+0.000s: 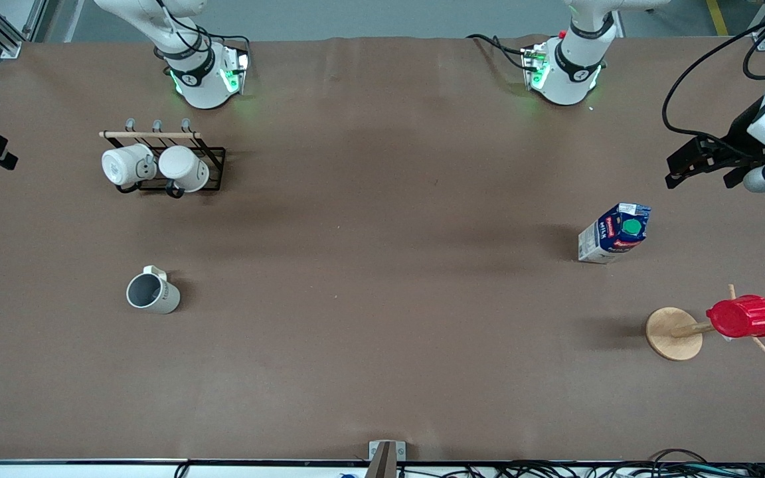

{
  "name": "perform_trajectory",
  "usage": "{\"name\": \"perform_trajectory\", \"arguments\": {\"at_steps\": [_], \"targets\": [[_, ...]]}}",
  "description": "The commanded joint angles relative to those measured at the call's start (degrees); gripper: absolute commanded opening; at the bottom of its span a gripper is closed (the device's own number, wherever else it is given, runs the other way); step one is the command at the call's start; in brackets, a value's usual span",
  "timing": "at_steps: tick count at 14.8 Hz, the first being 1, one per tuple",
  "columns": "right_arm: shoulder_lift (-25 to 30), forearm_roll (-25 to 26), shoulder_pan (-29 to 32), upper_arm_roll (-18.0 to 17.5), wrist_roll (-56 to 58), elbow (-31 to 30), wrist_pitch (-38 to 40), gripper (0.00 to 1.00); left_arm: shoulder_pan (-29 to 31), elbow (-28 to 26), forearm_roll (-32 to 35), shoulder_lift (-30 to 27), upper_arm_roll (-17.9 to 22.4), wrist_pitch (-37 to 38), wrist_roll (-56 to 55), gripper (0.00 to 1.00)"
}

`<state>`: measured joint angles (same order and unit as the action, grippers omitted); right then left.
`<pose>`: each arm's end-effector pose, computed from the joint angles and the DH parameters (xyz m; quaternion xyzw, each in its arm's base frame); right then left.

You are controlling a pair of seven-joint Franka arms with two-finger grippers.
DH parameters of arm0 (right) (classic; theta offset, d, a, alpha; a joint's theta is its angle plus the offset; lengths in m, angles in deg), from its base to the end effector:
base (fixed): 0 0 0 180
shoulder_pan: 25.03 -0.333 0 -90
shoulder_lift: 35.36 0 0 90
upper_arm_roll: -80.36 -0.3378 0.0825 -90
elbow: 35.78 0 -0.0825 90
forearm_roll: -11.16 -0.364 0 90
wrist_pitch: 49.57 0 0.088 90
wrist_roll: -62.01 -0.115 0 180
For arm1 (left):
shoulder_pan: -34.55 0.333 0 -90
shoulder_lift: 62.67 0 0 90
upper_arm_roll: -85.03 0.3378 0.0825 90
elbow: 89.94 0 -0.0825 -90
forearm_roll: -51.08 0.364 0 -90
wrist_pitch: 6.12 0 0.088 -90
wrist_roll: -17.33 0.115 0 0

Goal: Place cup and milk on table
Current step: 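Reach the right gripper to the white mug while the left gripper reaches the carton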

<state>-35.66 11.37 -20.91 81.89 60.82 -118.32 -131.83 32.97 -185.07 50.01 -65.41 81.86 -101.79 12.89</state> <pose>0.5194 -0.0518 0.6817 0.9982 -0.0599 -0.0051 0.0017 0.5258 -0.0464 0.6318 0.9996 -0.0021 0.0279 0.0103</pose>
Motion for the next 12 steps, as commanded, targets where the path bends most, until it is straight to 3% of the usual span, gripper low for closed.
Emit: {"name": "perform_trajectory", "arguments": {"at_steps": [1,9,12], "targets": [[0.74,0.93,-0.16,-0.13,0.92,-1.04,-0.1,1.0,-0.01,-0.94,1.16,-1.3,-0.18,0.13,-0.57,0.98],[0.13,0.84,-0.07,-0.05,2.94,-1.3,-0.1,1.0,0.08,-0.67,1.07,0.11,0.0,0.14,-2.59,0.99],[-4.52,0.84,0.37,0.13,4.97,-1.48,-2.98,1.0,0.26,-1.02,1.16,0.46,0.26,0.05,-0.83,1.0]]}}
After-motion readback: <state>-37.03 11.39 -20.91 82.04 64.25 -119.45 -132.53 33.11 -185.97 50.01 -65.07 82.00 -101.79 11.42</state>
